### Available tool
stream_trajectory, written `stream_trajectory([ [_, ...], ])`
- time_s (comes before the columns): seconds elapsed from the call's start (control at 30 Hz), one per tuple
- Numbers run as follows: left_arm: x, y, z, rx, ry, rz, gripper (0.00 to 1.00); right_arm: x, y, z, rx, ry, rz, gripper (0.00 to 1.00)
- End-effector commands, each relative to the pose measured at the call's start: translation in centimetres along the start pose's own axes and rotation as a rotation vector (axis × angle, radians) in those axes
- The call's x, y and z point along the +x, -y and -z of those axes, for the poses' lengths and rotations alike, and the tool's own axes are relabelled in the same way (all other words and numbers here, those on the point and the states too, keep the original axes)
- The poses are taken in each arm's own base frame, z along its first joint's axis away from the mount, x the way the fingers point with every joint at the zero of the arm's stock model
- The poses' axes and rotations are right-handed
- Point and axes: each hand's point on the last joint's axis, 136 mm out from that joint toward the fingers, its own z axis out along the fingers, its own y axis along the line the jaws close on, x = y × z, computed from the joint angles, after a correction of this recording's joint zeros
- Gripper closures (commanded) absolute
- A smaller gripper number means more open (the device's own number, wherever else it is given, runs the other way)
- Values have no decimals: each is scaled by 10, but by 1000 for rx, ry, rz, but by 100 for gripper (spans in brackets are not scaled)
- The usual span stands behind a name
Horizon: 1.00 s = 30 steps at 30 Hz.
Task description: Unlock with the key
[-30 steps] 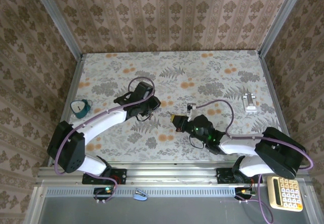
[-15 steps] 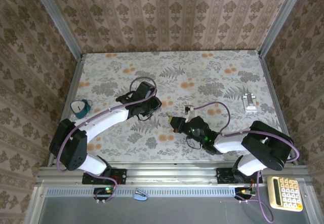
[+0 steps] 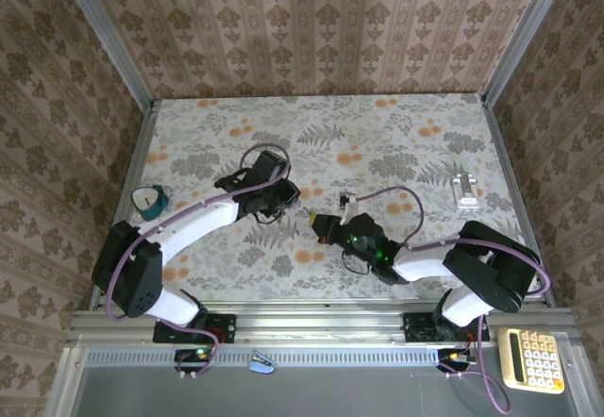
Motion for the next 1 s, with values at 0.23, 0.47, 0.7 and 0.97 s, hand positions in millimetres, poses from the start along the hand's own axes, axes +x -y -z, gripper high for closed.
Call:
stream_trajectory([
  [0.23, -1, 7, -3, 7, -17, 47, 73, 2, -15, -15, -45, 6, -42, 100],
  [0.47, 0, 8, -6, 14, -26, 55, 73, 6, -14, -18, -46, 0, -46, 100],
  [0.7, 1, 8, -7, 18, -31, 65, 73, 5, -14, -20, -44, 7, -45, 100],
  [0.97, 4, 7, -7, 25, -38, 72, 73, 2, -15, -20, -45, 22, -46, 100],
])
